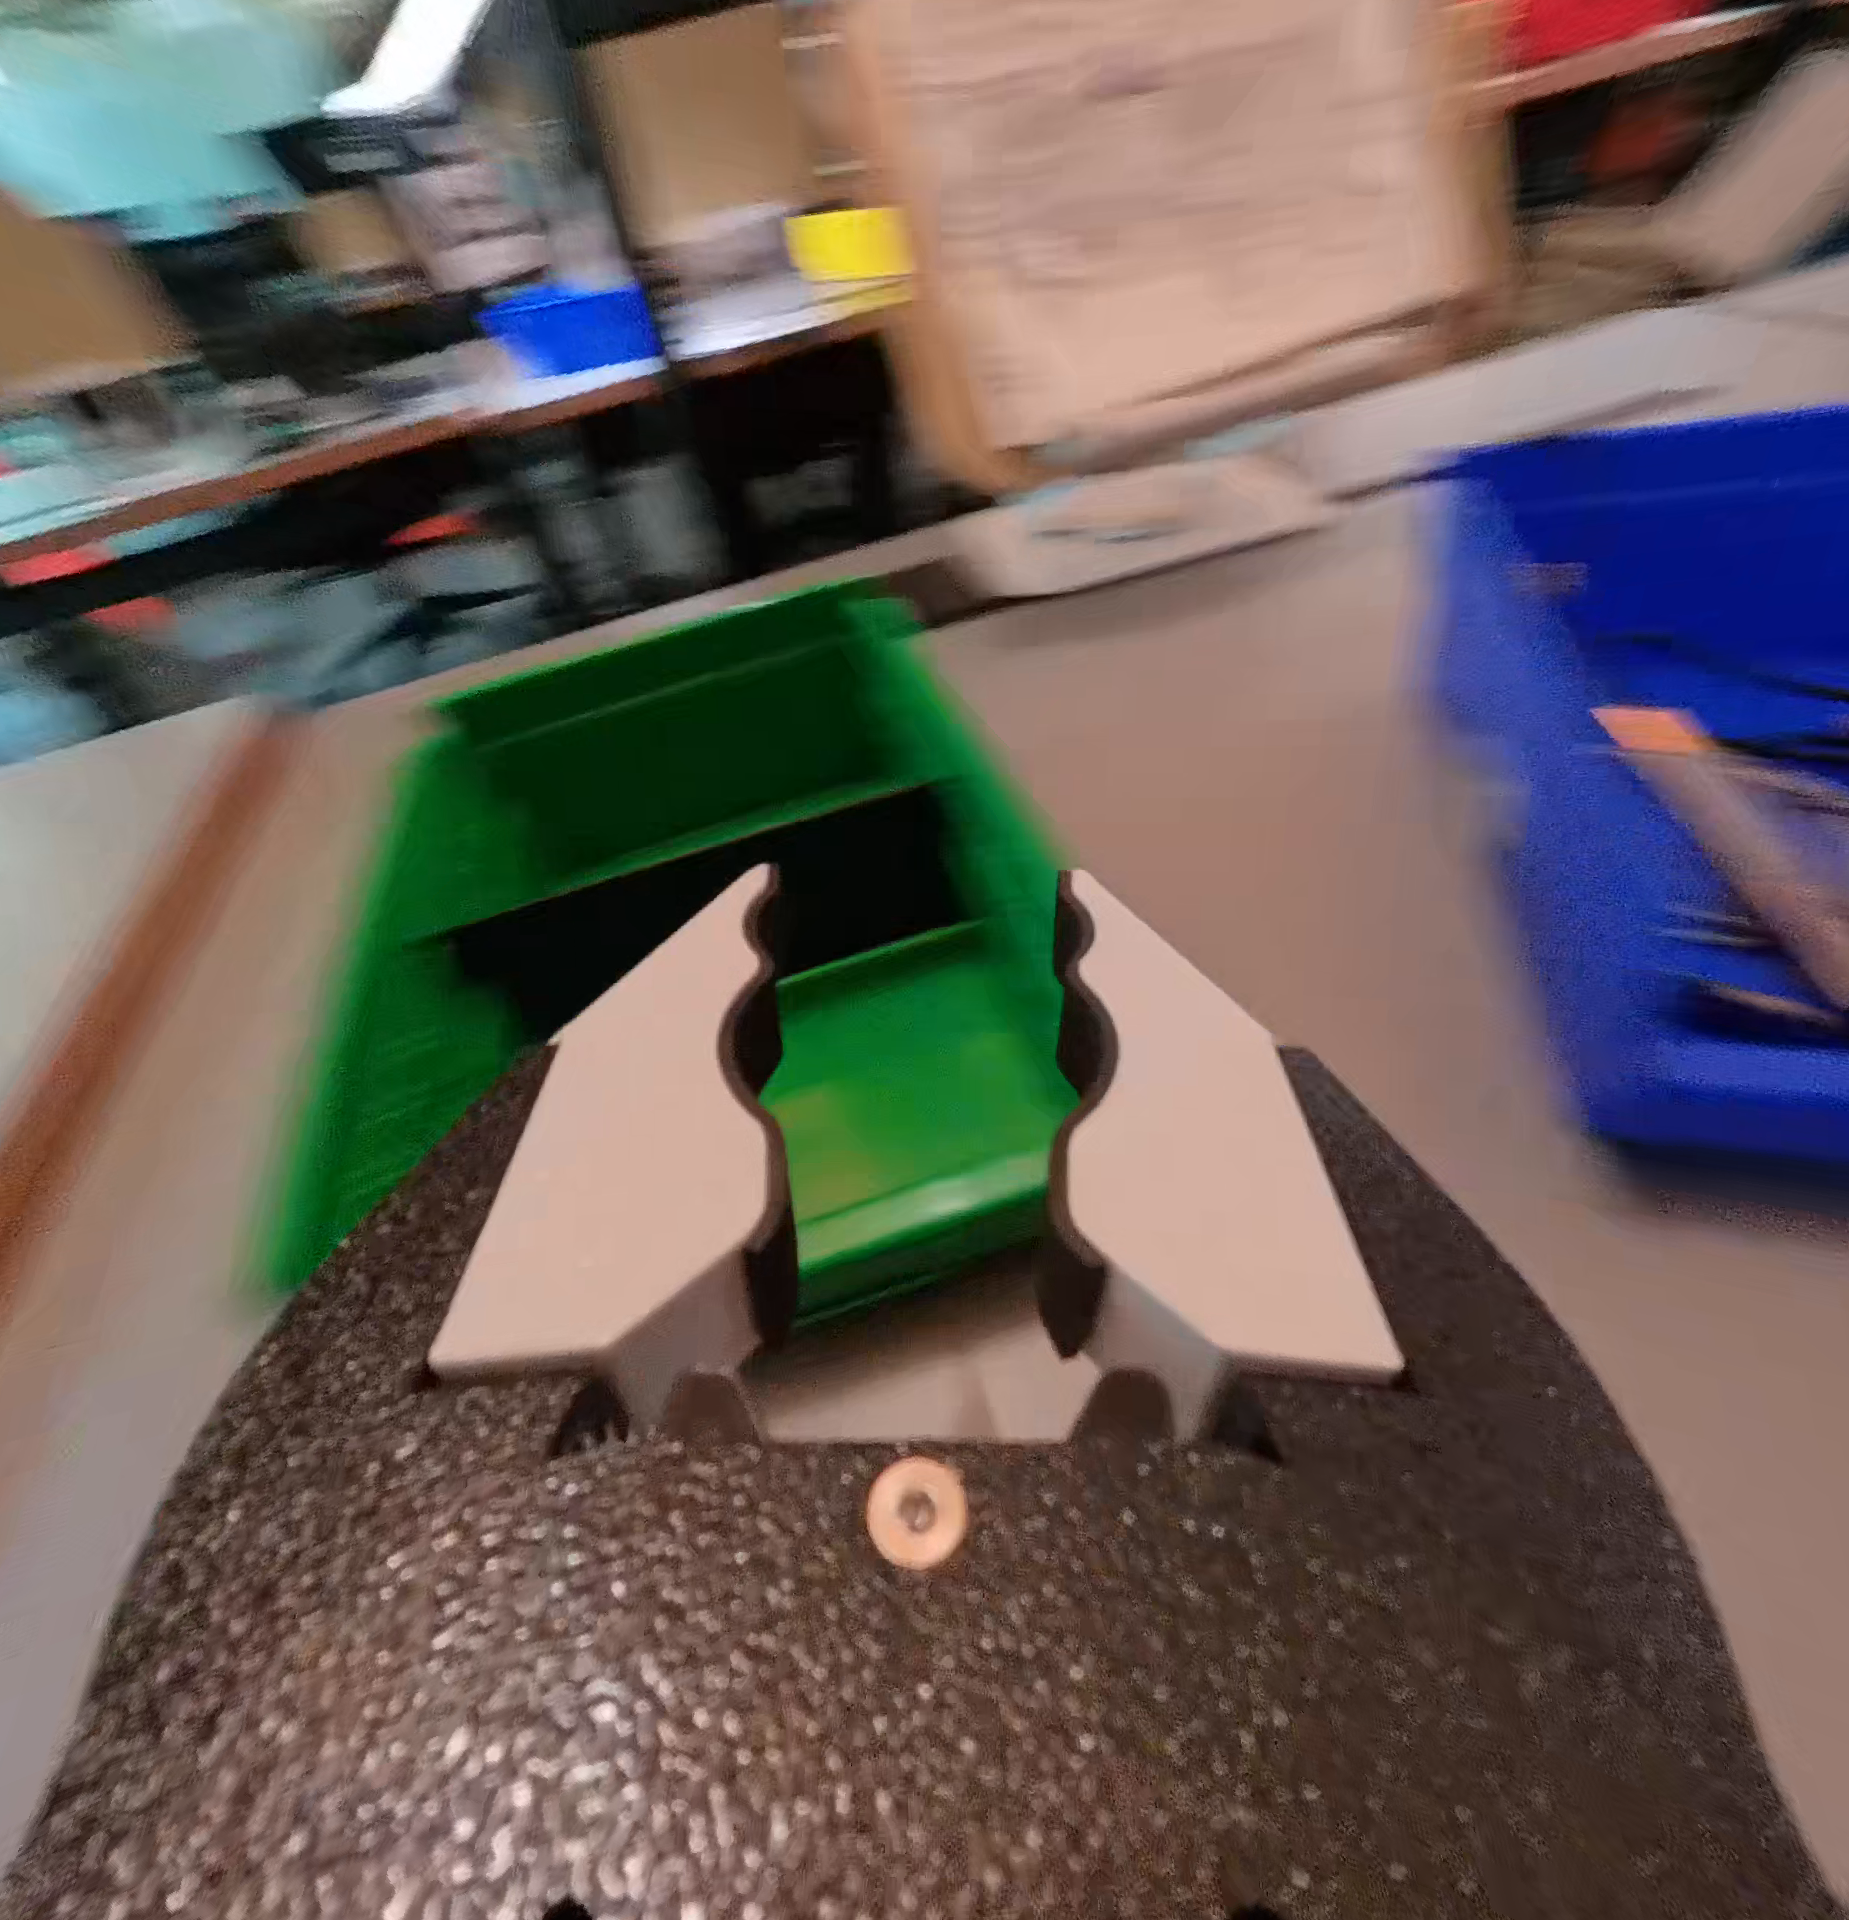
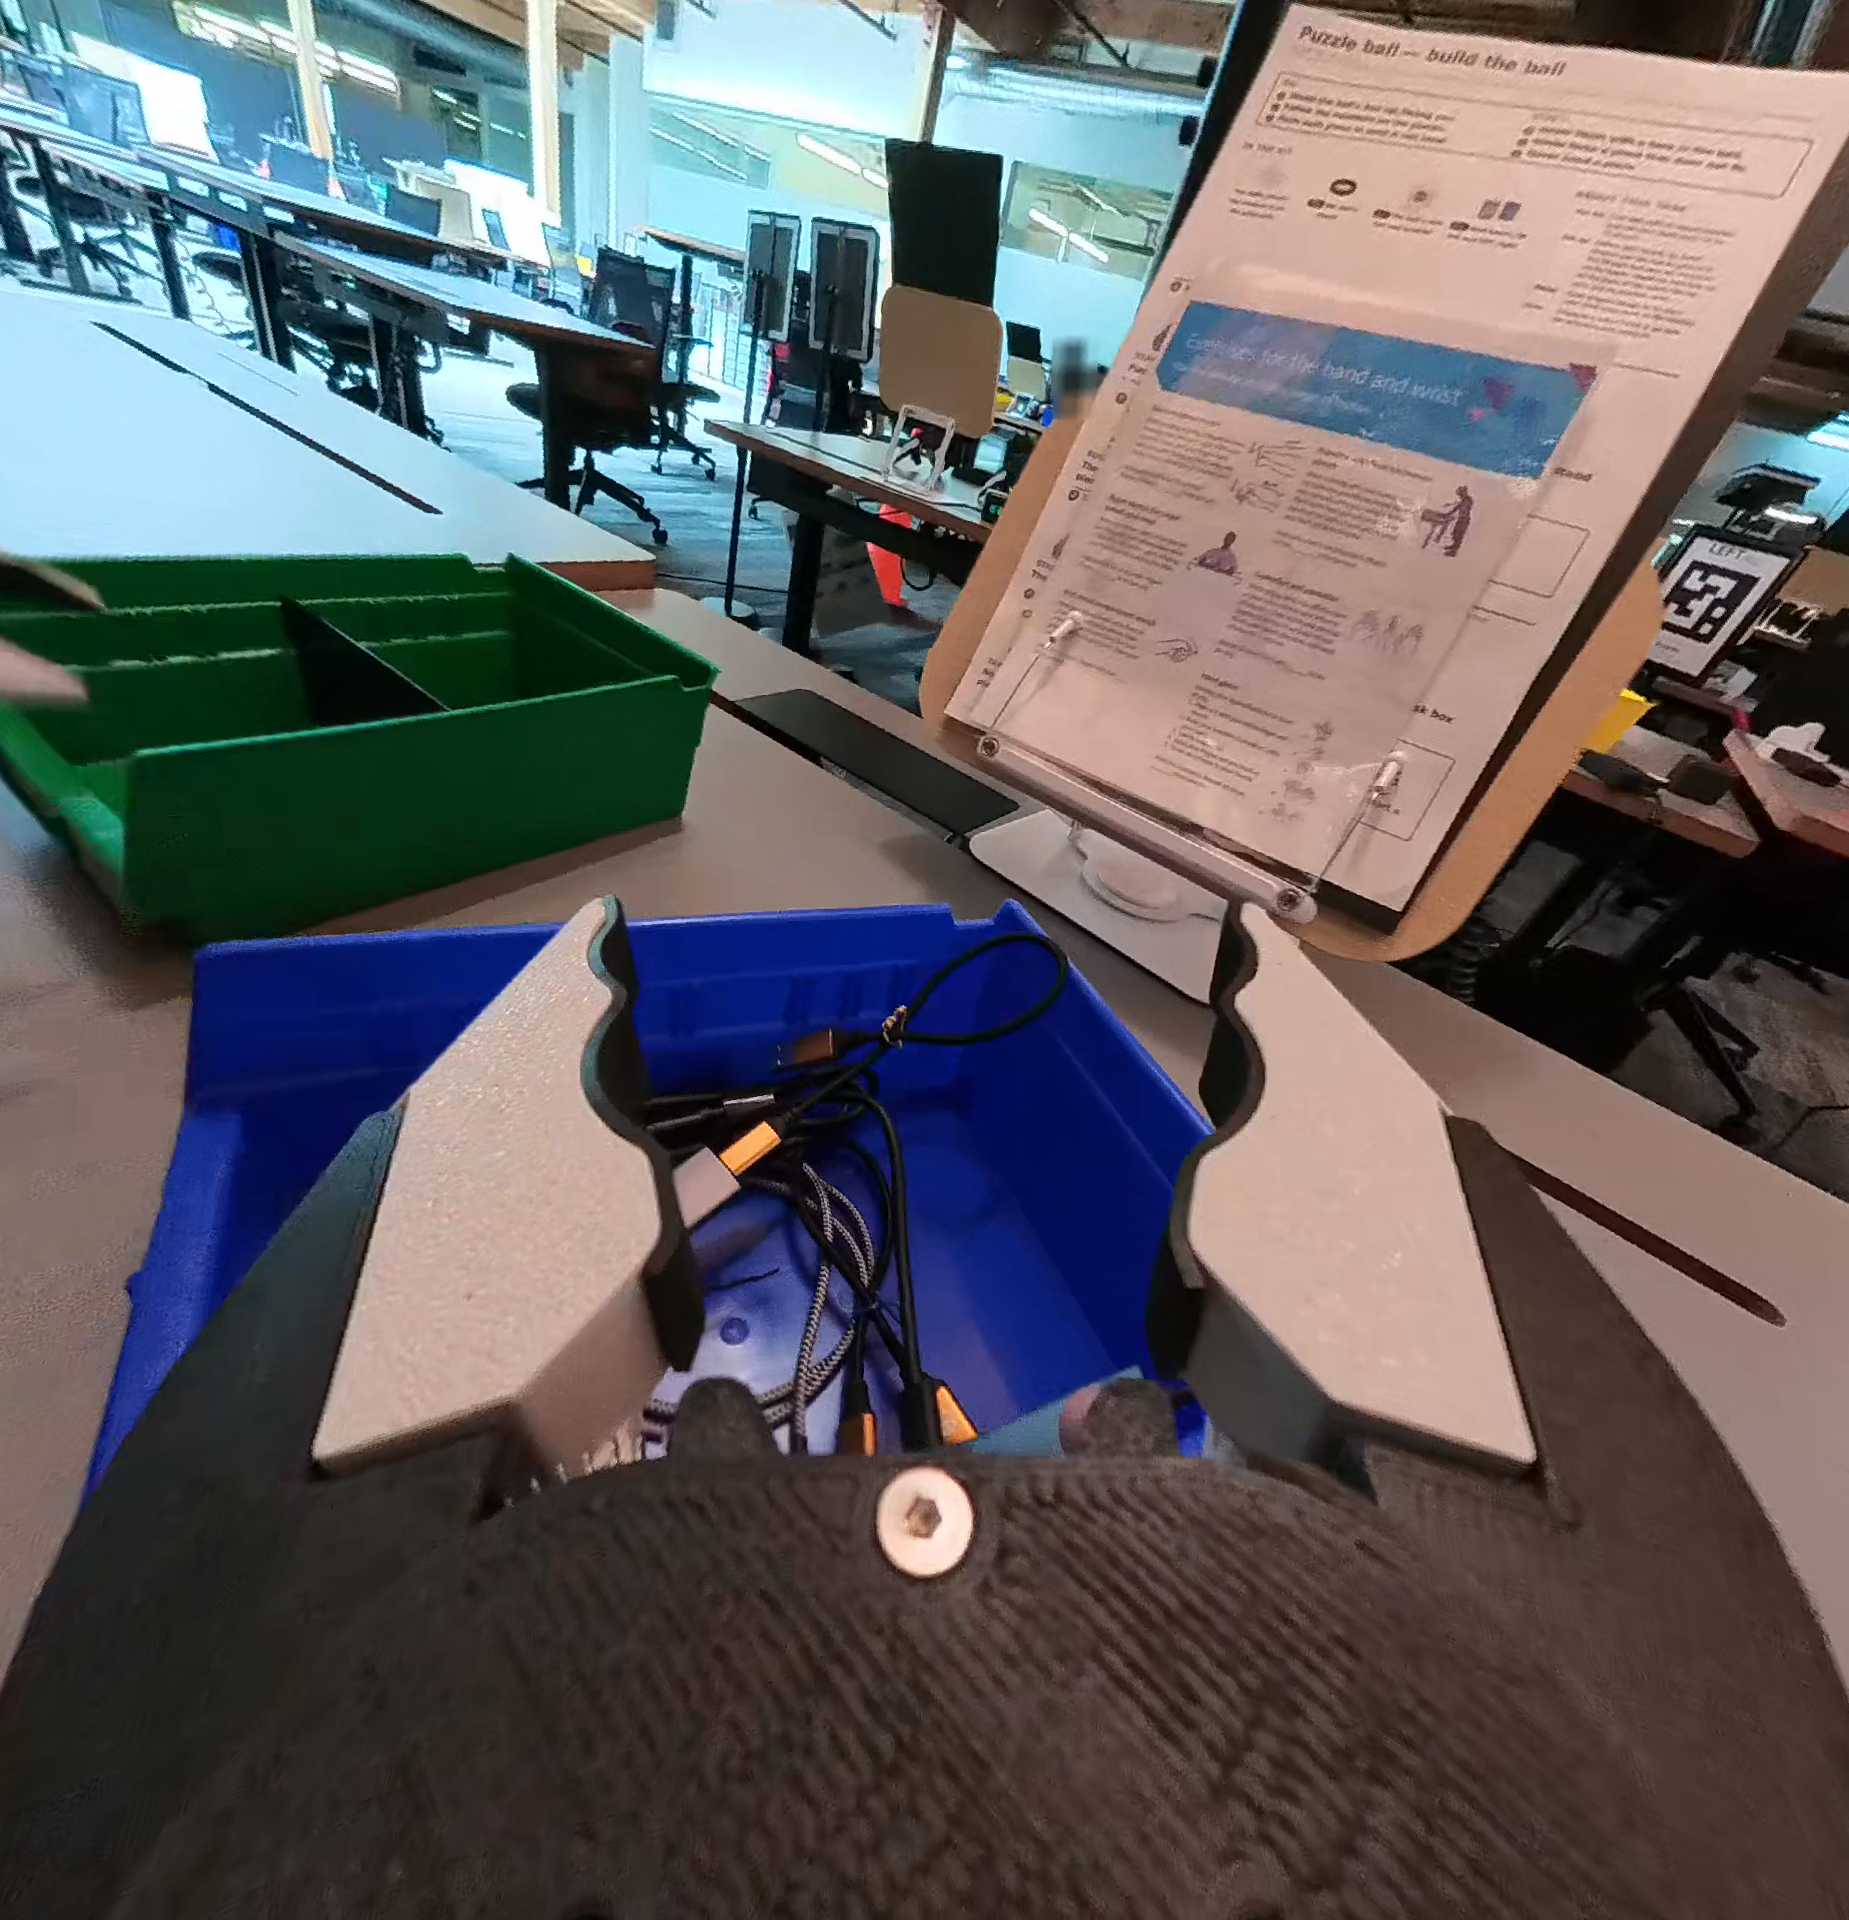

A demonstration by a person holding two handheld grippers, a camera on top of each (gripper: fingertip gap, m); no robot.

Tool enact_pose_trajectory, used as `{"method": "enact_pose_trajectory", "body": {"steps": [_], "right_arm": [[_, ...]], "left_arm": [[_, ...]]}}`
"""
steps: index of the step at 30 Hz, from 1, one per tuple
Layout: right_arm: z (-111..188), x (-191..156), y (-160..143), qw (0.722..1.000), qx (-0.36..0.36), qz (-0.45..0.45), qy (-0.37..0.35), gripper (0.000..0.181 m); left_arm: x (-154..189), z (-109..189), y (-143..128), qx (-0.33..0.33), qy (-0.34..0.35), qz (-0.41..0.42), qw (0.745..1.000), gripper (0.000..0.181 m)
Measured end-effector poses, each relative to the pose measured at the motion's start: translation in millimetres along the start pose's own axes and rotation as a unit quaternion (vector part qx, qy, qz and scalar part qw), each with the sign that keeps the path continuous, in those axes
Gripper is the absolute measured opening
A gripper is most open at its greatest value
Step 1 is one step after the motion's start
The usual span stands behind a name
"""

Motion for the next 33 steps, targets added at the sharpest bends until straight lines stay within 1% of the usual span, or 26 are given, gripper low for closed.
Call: {"method": "enact_pose_trajectory", "body": {"steps": [1,2,3,5,6,7,9,10,11,12,13,14,15,17,19,22,24,26,28,30,31,32,33], "right_arm": [[-1,-3,1,1.000,0.002,-0.006,0.003,0.110],[-2,-7,3,1.000,0.005,-0.015,0.006,0.110],[-3,-10,6,0.999,0.012,-0.029,0.008,0.110],[-10,-21,10,0.998,0.029,-0.056,0.018,0.108],[-15,-28,8,0.998,0.021,-0.060,0.027,0.106],[-19,-29,2,0.999,-0.007,-0.045,0.017,0.103],[-24,-26,-5,0.999,-0.036,-0.021,-0.026,0.118],[-25,-28,-6,0.999,-0.044,-0.011,-0.029,0.117],[-25,-30,-6,0.998,-0.047,-0.009,-0.031,0.117],[-24,-31,-5,0.998,-0.046,-0.011,-0.036,0.117],[-23,-32,-1,0.999,-0.037,-0.014,-0.037,0.117],[-22,-34,3,0.999,-0.027,-0.018,-0.033,0.117],[-21,-36,7,0.999,-0.020,-0.021,-0.028,0.116],[-19,-36,14,0.999,-0.003,-0.030,-0.029,0.117],[-19,-40,22,0.998,0.022,-0.047,-0.028,0.116],[-21,-56,31,0.997,0.047,-0.068,-0.007,0.114],[-26,-76,34,0.995,0.055,-0.081,0.020,0.111],[-33,-96,34,0.993,0.057,-0.092,0.045,0.109],[-38,-111,45,0.987,0.086,-0.121,0.060,0.108],[-45,-125,61,0.980,0.118,-0.142,0.079,0.099],[-50,-131,65,0.980,0.118,-0.136,0.084,0.092],[-56,-132,66,0.984,0.108,-0.120,0.074,0.081],[-62,-124,63,0.989,0.098,-0.100,0.042,0.063]], "left_arm": [[-50,7,-8,-0.018,0.067,0.016,0.997,0.054],[-92,10,-21,-0.044,0.113,0.033,0.992,0.064],[-122,9,-36,-0.073,0.131,0.048,0.988,0.068],[-154,-5,-65,-0.119,0.115,0.079,0.983,0.068],[-160,-14,-78,-0.137,0.100,0.095,0.981,0.068],[-158,-23,-87,-0.148,0.073,0.114,0.980,0.067],[-137,-42,-93,-0.149,-0.010,0.135,0.979,0.065],[-127,-50,-93,-0.138,-0.041,0.133,0.981,0.054],[-131,-56,-96,-0.134,-0.013,0.132,0.982,0.044],[-144,-57,-98,-0.129,0.043,0.130,0.982,0.033],[-145,-57,-96,-0.114,0.052,0.144,0.982,0.023],[-144,-57,-94,-0.101,0.053,0.182,0.977,0.012],[-144,-56,-89,-0.080,0.058,0.213,0.972,0.002],[-137,-50,-73,-0.022,0.049,0.275,0.960,0.003],[-125,-41,-58,0.000,0.058,0.261,0.964,0.003],[-105,-27,-26,0.040,0.076,0.251,0.964,0.002],[-93,-17,2,0.081,0.095,0.255,0.959,0.002],[-77,-4,34,0.128,0.110,0.235,0.957,0.002],[-53,6,64,0.171,0.115,0.208,0.956,0.002],[-27,11,88,0.199,0.107,0.192,0.955,0.002],[-13,13,98,0.213,0.097,0.191,0.953,0.002],[0,15,107,0.225,0.085,0.194,0.951,0.002],[12,17,114,0.239,0.071,0.199,0.948,0.002]]}}
Point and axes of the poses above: each gripper's, where its closed fingertips meet, z back along the fingers, y out of its top, x = y × z across the jaws, the point moved 1 cm from there along z, back along the fingers, and after that the axes turned 4 degrees about -x, right-handed, at the moved point
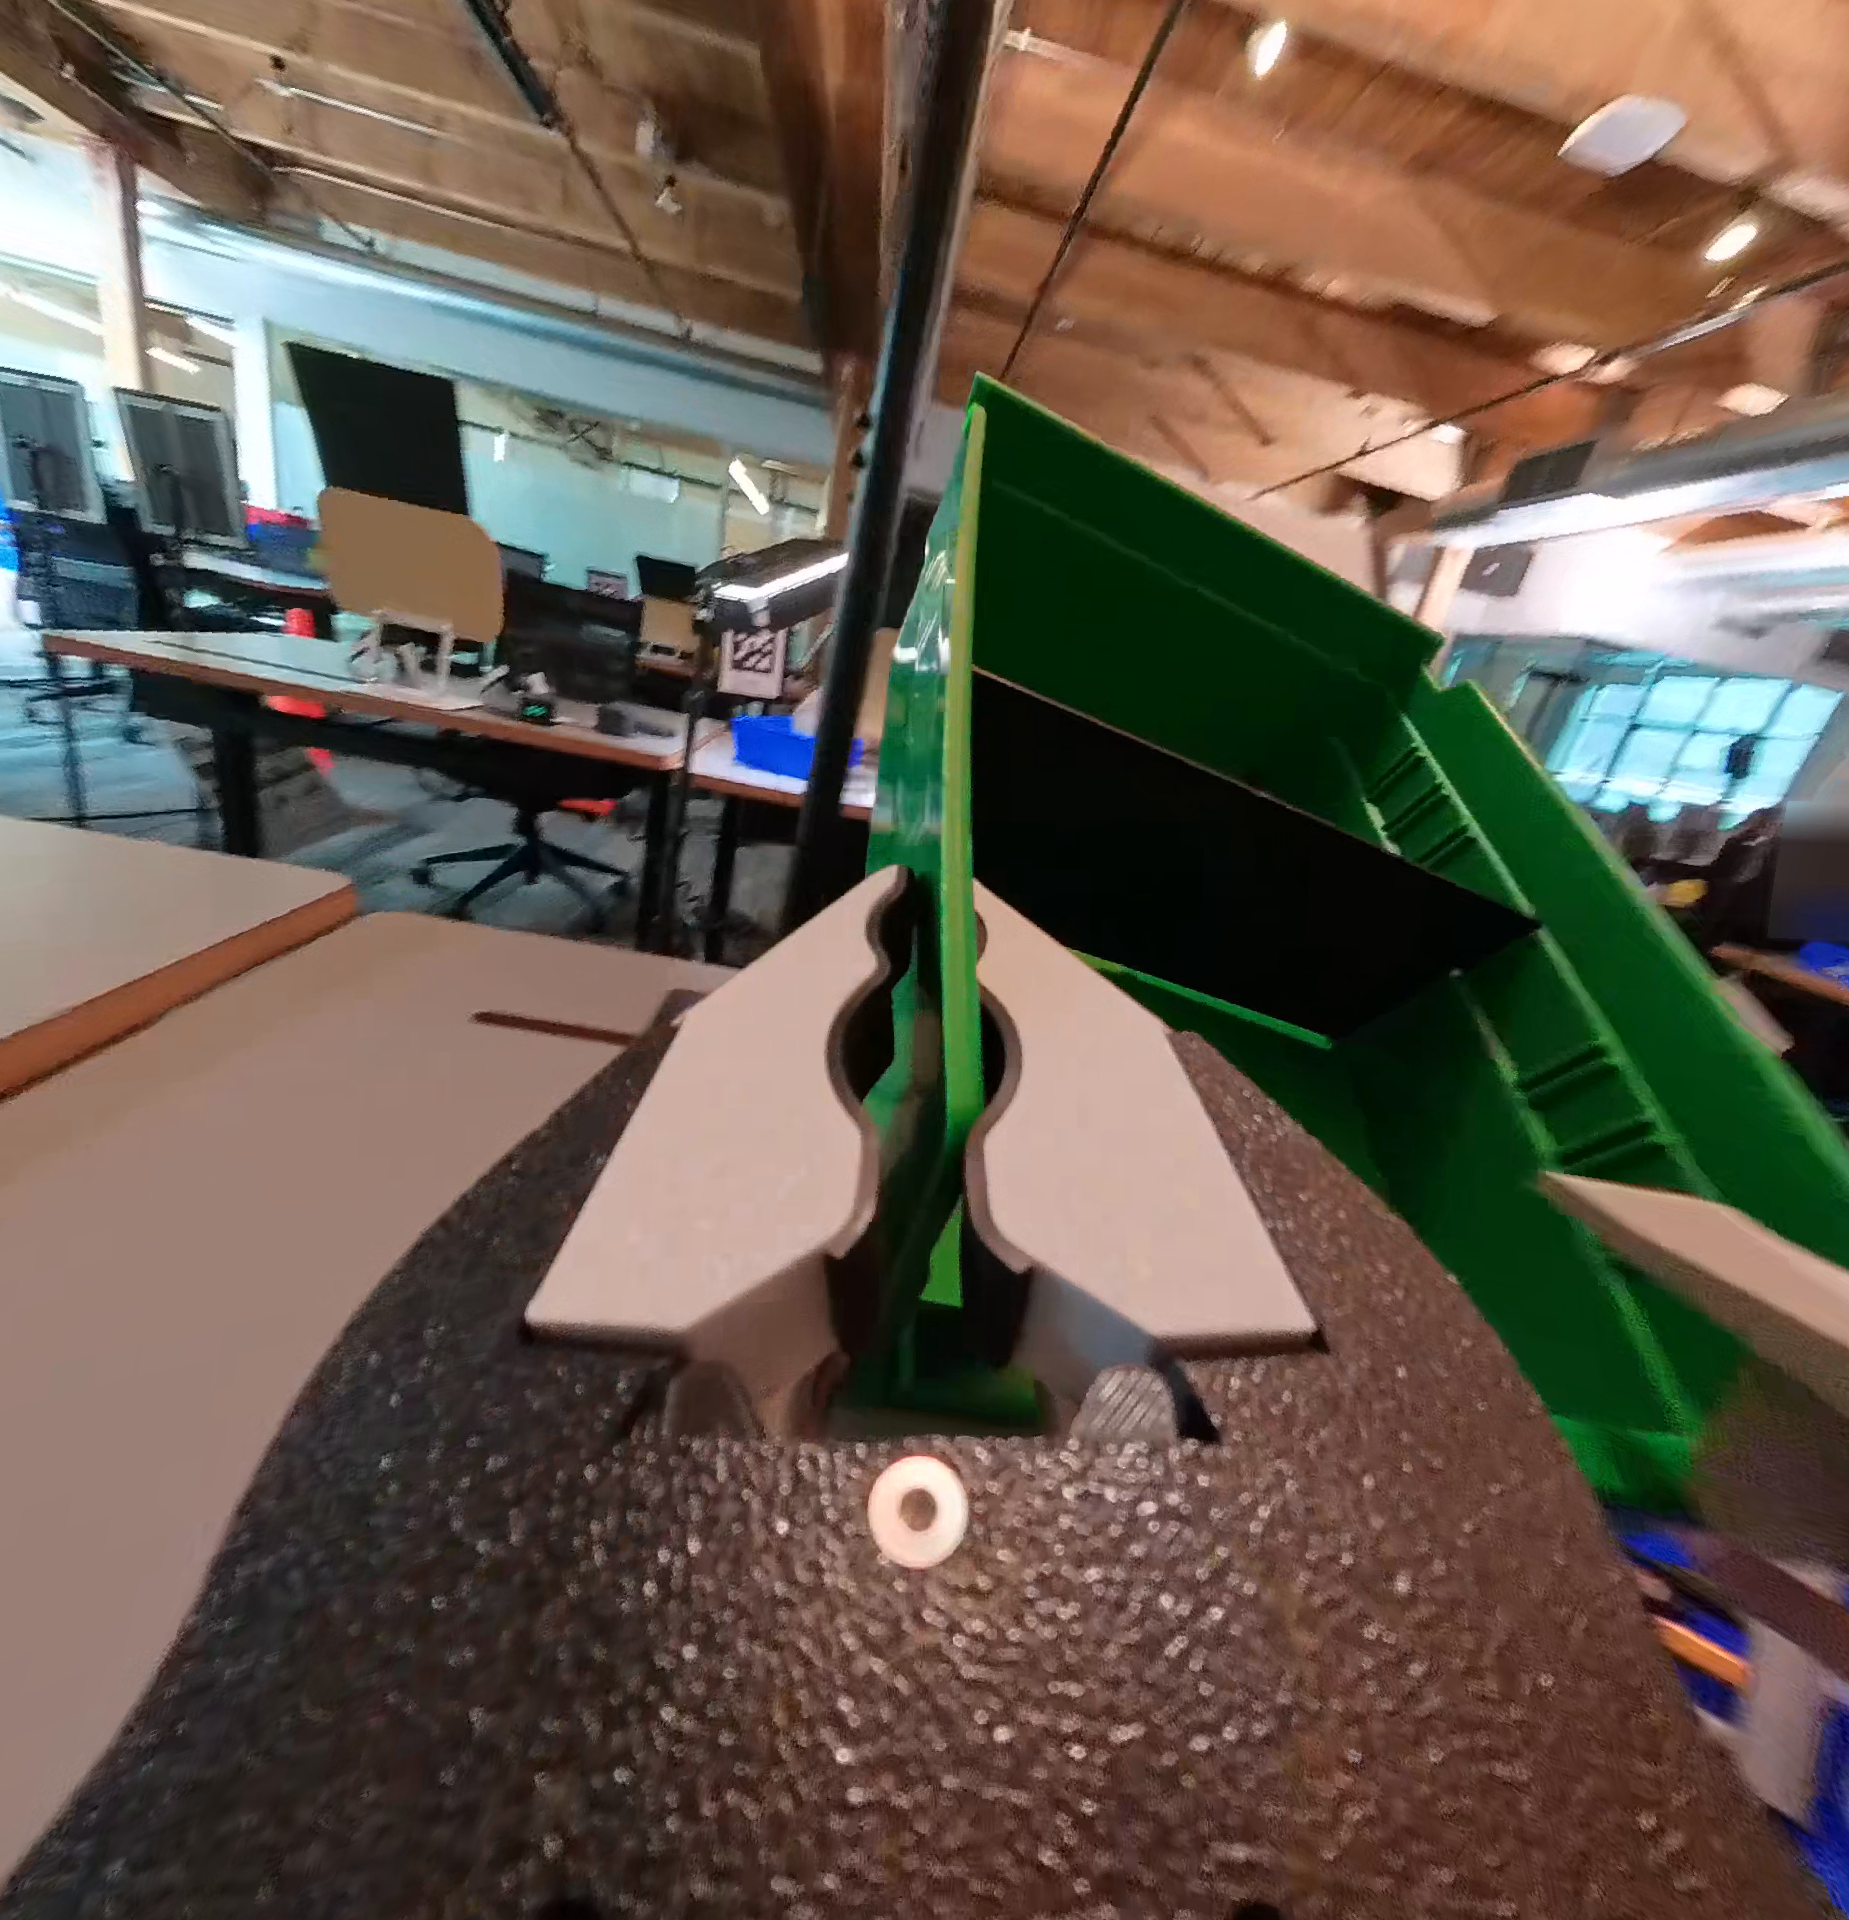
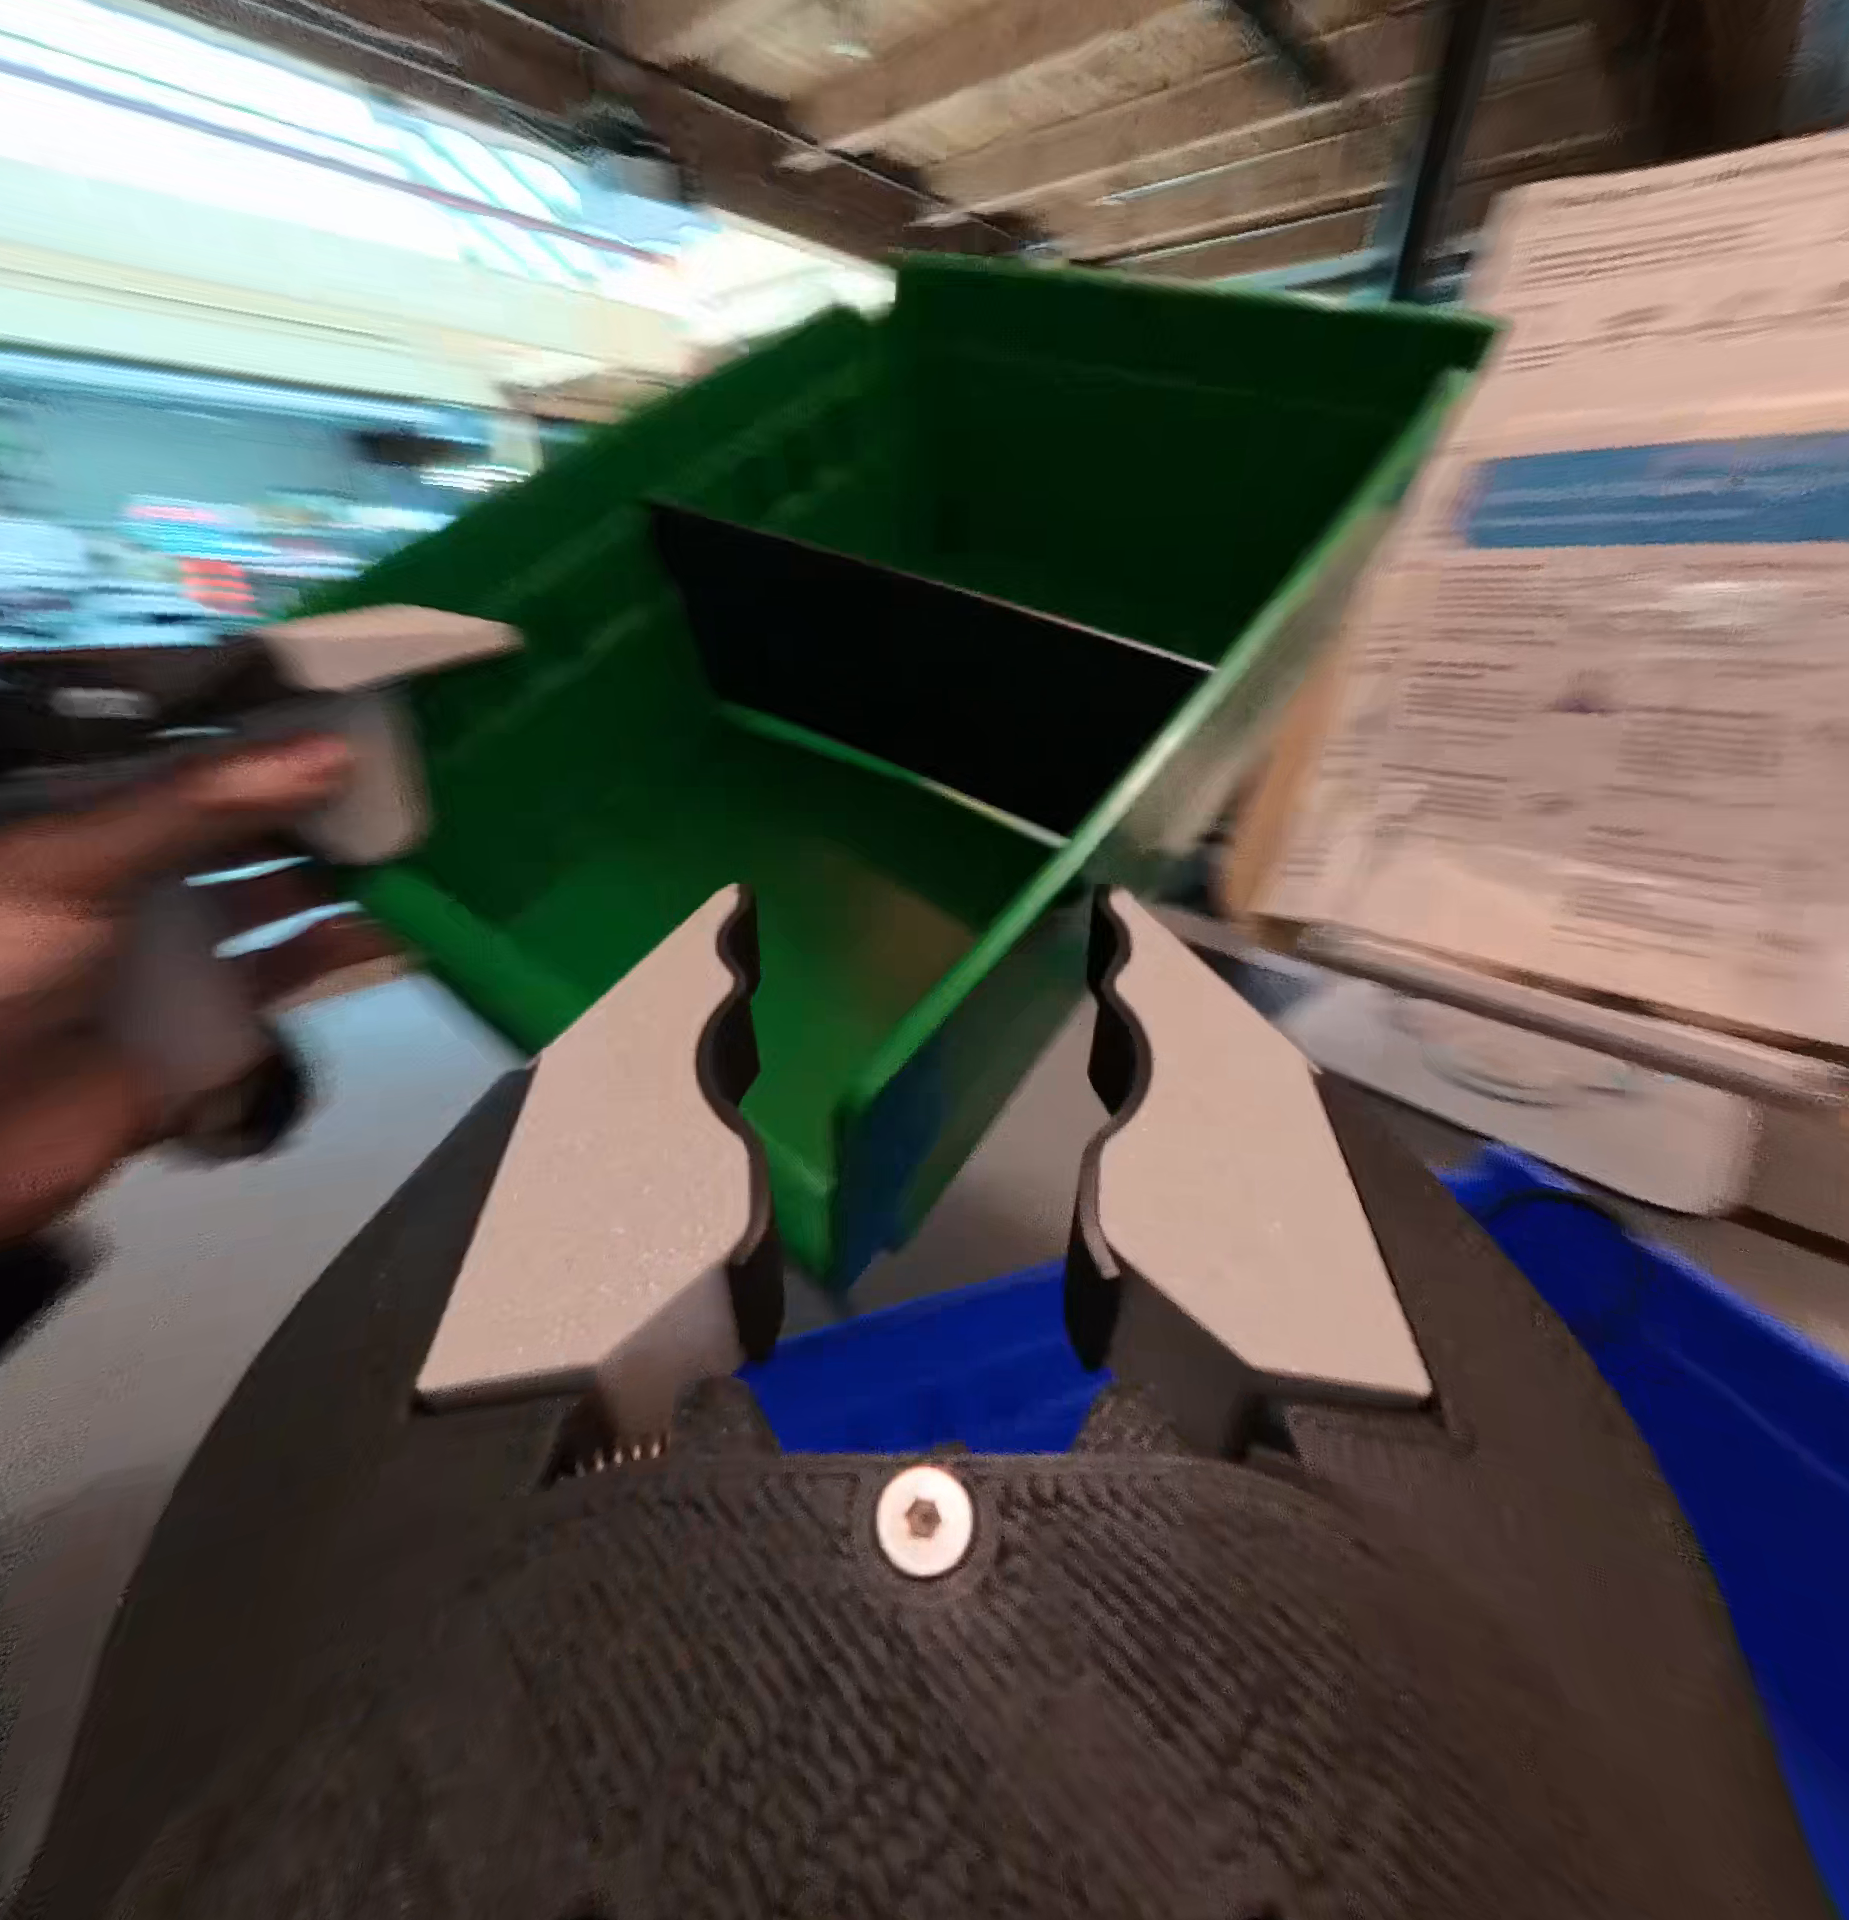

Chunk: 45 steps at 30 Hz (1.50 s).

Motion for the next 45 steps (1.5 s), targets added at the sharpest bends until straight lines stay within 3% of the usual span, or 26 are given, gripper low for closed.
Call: {"method": "enact_pose_trajectory", "body": {"steps": [3,7,10,13,16,18,22,25,28,31,34,37,41,45], "right_arm": [[12,36,15,0.996,0.041,-0.003,-0.078,0.039],[51,86,37,0.979,0.097,0.008,-0.181,0.004],[87,117,56,0.967,0.139,0.014,-0.213,0.003],[130,144,75,0.953,0.179,0.027,-0.244,0.003],[174,172,88,0.936,0.179,0.077,-0.294,0.002],[204,195,93,0.918,0.173,0.103,-0.343,0.003],[262,258,87,0.894,0.151,0.084,-0.414,0.003],[290,304,63,0.897,0.101,0.046,-0.427,0.003],[302,340,21,0.899,0.043,0.013,-0.436,0.003],[308,368,-24,0.883,0.010,-0.021,-0.468,0.001],[306,390,-63,0.875,-0.018,-0.068,-0.480,0.000],[301,401,-89,0.871,-0.026,-0.111,-0.477,0.001],[299,407,-104,0.873,-0.011,-0.139,-0.467,0.001],[318,416,-109,0.861,-0.012,-0.125,-0.493,0.001]], "left_arm": [[35,7,7,0.037,-0.005,-0.022,0.999,0.003],[99,20,8,0.097,-0.038,-0.074,0.992,0.015],[146,25,-3,0.103,-0.083,-0.097,0.986,0.023],[191,33,-15,0.097,-0.175,-0.104,0.974,0.029],[213,50,-20,0.108,-0.259,-0.112,0.953,0.034],[204,43,-40,0.037,-0.270,-0.106,0.956,0.044],[152,21,-117,-0.174,-0.239,-0.154,0.943,0.073],[103,14,-168,-0.281,-0.188,-0.192,0.921,0.078],[89,13,-202,-0.338,-0.192,-0.150,0.909,0.078],[95,11,-222,-0.358,-0.216,-0.117,0.901,0.072],[107,6,-220,-0.340,-0.247,-0.091,0.903,0.050],[116,8,-220,-0.340,-0.273,-0.102,0.894,0.005],[112,8,-219,-0.336,-0.262,-0.126,0.896,0.004],[94,12,-214,-0.335,-0.239,-0.152,0.898,0.004]]}}
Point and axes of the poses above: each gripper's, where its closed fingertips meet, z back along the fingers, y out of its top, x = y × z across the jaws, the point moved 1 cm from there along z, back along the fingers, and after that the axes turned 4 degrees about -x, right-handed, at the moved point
